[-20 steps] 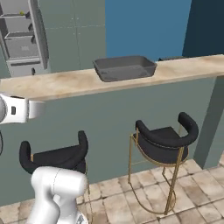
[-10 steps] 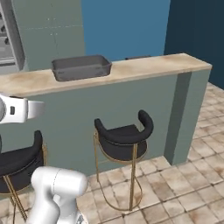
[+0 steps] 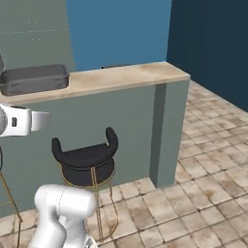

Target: Place the cold items (lemon and cucumber) from the fridge in one tupperware on the dining counter. Place the warm items (kebab skewer and hot dog) in the stove area in another tupperware.

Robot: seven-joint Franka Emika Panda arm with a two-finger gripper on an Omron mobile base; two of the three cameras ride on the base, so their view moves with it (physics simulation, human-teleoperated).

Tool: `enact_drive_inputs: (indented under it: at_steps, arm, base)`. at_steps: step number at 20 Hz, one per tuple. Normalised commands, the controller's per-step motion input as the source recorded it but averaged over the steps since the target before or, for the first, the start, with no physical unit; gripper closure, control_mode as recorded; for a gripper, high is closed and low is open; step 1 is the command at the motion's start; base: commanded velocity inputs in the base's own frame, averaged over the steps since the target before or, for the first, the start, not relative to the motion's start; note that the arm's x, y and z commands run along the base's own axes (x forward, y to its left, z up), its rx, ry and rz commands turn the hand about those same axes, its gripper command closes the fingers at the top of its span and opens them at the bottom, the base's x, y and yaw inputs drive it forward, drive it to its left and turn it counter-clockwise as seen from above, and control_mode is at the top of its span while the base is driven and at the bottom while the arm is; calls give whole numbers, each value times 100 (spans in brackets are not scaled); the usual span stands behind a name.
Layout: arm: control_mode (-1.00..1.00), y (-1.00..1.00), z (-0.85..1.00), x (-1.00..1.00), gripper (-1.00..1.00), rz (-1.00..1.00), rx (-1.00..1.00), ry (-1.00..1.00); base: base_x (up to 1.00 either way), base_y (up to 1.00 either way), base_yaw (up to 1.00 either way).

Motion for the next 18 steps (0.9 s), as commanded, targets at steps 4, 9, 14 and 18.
enact_drive_inputs:
  at_steps: [4, 9, 14, 18]
  arm:
    - [100, 0, 0, 0, -100, 0, 0, 0]
    - [100, 0, 0, 0, -100, 0, 0, 0]
    - [100, 0, 0, 0, -100, 0, 0, 0]
    - [100, 0, 0, 0, -100, 0, 0, 0]
  base:
    - [24, -100, -1]
    - [31, -100, -1]
    - [35, -100, 0]
    - [38, -100, 0]
